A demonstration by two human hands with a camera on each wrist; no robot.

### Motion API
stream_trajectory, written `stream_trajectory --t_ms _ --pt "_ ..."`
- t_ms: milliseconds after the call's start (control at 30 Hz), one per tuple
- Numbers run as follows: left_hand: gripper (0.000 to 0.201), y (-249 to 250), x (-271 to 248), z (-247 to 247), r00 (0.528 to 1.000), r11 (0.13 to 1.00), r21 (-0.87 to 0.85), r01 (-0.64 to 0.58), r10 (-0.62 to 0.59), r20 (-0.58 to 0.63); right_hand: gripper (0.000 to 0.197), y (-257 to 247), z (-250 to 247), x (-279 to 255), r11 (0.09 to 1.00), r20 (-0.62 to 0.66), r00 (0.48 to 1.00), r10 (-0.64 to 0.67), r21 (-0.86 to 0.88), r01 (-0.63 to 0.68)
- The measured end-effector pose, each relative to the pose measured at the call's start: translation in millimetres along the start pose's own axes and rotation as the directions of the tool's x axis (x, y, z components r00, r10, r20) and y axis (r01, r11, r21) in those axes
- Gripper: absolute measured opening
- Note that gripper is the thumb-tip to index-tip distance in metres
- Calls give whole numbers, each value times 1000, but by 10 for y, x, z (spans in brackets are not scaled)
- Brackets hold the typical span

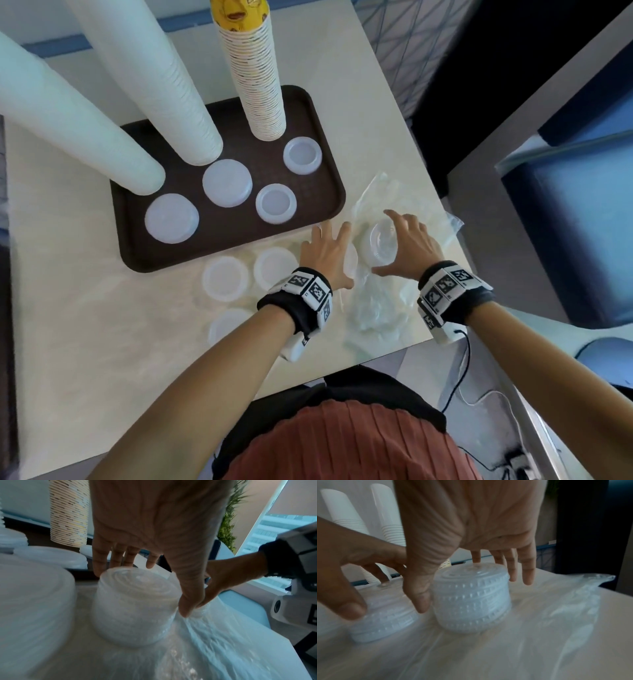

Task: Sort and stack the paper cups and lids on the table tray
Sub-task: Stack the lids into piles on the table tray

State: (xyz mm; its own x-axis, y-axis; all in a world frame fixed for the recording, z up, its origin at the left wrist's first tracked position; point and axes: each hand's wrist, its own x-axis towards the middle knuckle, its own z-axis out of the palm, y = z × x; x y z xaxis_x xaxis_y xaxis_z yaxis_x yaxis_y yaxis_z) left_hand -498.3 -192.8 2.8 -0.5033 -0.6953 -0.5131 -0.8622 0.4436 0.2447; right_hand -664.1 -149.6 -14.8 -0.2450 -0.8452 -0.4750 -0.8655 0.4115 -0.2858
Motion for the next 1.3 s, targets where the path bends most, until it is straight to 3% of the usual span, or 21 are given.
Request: stream_trajectory --t_ms 333,733,1300 --pt "94 5 99 220 997 997 39 63 -64 37 106 -27 125 28 1000 -8 1000 13 11 -13" --pt "89 -17 106 238 999 998 48 48 -48 13 105 -41 140 21 1000 -26 1000 4 -3 -4" --pt "90 -99 59 60 998 994 -109 21 -13 67 99 151 5 -75 965 -113 993 19 263 11"
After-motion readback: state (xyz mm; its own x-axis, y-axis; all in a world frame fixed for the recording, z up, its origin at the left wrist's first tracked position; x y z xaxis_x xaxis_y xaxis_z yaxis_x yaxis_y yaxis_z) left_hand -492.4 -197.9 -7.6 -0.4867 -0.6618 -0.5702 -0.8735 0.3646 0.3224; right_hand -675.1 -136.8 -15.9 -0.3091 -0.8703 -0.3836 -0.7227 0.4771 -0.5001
